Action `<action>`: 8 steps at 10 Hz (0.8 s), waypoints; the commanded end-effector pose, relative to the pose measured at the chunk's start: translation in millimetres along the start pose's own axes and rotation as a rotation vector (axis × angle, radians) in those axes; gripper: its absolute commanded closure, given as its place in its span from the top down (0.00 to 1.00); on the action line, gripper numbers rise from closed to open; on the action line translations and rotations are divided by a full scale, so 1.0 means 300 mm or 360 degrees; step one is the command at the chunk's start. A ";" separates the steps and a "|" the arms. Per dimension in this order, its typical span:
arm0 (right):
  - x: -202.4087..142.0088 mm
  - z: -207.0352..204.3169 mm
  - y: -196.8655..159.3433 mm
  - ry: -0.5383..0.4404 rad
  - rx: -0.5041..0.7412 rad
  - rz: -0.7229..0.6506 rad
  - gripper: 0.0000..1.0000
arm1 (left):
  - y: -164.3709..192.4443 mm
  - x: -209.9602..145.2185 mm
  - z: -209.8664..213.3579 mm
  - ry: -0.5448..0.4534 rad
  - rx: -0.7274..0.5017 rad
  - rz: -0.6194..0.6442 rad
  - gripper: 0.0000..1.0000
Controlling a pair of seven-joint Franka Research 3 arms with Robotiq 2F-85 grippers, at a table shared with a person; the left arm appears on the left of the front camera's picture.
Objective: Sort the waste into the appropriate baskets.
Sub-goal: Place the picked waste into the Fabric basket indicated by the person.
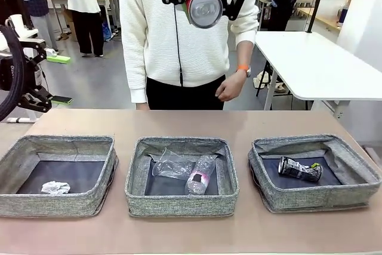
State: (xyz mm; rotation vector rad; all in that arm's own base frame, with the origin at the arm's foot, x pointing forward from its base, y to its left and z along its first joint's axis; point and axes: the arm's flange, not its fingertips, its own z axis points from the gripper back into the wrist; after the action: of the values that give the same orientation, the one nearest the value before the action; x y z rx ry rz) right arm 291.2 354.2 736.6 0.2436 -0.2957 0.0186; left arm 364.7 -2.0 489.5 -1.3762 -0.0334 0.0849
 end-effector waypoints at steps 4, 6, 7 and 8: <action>-0.006 -0.003 -0.003 -0.0009 -0.0002 0.0004 0.08 | -0.005 0.000 -0.001 -0.0005 -0.0040 -0.0031 1.00; -0.006 -0.003 -0.003 -0.0009 -0.0002 0.0004 0.08 | -0.005 0.000 -0.001 -0.0005 -0.0040 -0.0031 1.00; -0.006 -0.003 -0.003 -0.0009 -0.0002 0.0004 0.08 | -0.005 0.000 -0.001 -0.0005 -0.0040 -0.0031 1.00; -0.006 -0.003 -0.003 -0.0009 -0.0002 0.0004 0.08 | -0.005 0.000 -0.001 -0.0005 -0.0040 -0.0031 1.00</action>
State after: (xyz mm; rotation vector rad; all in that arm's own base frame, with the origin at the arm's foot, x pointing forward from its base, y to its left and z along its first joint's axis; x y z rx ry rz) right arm 291.2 354.2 736.6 0.2436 -0.2957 0.0186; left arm 364.7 -2.0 489.5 -1.3762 -0.0334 0.0849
